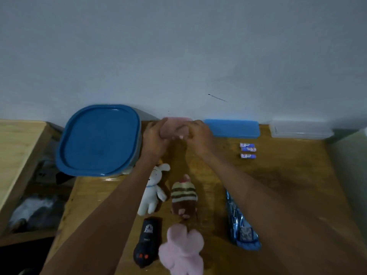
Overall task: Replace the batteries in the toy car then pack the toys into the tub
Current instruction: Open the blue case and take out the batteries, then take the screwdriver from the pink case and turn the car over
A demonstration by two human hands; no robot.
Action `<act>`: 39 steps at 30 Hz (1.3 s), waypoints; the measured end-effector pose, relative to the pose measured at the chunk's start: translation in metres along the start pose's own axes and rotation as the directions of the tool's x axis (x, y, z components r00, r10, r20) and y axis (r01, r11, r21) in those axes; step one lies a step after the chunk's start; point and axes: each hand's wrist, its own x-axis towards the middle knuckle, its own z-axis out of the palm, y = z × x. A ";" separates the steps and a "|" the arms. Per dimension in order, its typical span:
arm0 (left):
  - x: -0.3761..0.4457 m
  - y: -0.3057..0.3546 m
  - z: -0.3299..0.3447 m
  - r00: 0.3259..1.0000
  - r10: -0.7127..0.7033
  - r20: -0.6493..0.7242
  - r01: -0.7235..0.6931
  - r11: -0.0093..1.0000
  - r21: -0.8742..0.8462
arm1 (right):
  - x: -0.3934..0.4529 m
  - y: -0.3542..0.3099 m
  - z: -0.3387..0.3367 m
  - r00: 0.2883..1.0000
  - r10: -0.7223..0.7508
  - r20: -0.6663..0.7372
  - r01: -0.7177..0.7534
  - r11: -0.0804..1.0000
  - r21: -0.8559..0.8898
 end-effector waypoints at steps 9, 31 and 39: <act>0.011 -0.022 0.010 0.999 -0.003 0.047 0.016 0.956 -0.294 | 0.006 0.003 0.025 0.996 0.010 -0.092 -0.014 0.999 -0.040; 0.013 -0.032 0.012 0.991 0.100 0.092 -0.046 0.886 -0.460 | 0.023 -0.009 0.005 0.937 0.113 -0.329 -0.026 0.966 0.259; 0.012 -0.029 0.013 0.986 0.126 0.109 -0.059 0.875 -0.480 | 0.023 -0.004 0.017 0.988 0.128 -0.083 -0.136 0.986 -0.101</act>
